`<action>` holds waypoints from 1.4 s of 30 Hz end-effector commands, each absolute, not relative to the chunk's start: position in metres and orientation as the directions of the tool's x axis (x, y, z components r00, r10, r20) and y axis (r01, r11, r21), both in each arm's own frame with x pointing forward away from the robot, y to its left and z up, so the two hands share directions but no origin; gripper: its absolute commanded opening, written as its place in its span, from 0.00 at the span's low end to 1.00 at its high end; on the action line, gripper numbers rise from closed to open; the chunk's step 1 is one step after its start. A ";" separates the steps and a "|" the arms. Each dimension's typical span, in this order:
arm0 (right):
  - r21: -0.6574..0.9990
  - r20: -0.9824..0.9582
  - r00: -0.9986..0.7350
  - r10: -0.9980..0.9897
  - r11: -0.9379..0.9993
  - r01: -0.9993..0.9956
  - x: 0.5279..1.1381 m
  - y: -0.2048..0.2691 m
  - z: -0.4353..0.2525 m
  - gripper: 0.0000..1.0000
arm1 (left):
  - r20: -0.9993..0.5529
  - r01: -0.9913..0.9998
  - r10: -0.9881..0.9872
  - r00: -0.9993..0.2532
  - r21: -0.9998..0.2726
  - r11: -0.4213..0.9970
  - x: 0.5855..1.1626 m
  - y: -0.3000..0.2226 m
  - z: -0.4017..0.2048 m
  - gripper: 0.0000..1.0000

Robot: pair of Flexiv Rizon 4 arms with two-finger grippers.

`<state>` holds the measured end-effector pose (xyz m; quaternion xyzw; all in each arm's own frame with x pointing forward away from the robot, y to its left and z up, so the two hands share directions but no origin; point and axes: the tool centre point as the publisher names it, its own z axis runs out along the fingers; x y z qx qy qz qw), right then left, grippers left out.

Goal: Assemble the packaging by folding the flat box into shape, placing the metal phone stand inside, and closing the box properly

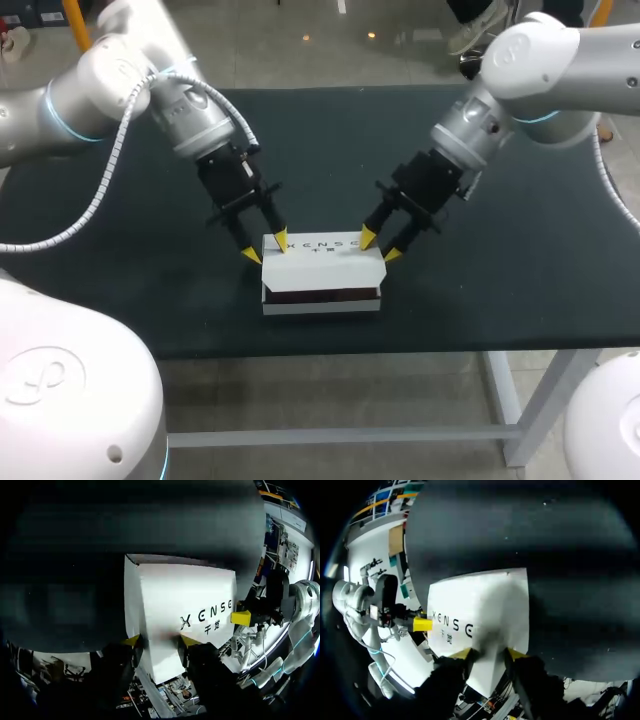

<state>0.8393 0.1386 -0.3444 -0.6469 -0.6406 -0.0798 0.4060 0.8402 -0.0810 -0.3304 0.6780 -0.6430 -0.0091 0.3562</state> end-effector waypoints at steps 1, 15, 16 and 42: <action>-0.450 0.624 0.167 0.763 0.176 0.876 0.846 0.149 -0.345 0.45 | 0.437 -0.849 -0.883 0.172 0.521 0.093 0.846 -0.090 -0.332 0.48; -0.481 0.624 0.176 0.761 0.197 0.854 0.845 0.153 -0.340 0.45 | 0.441 -0.814 -0.879 0.183 0.570 0.116 0.846 -0.089 -0.331 0.48; -0.484 0.624 0.176 0.761 0.199 0.852 0.845 0.154 -0.340 0.45 | 0.439 -0.811 -0.879 0.185 0.573 0.115 0.845 -0.089 -0.331 0.48; -0.522 0.623 0.193 0.758 0.219 0.824 0.843 0.157 -0.337 0.49 | 0.430 -0.770 -0.877 0.212 0.626 0.120 0.843 -0.083 -0.326 0.47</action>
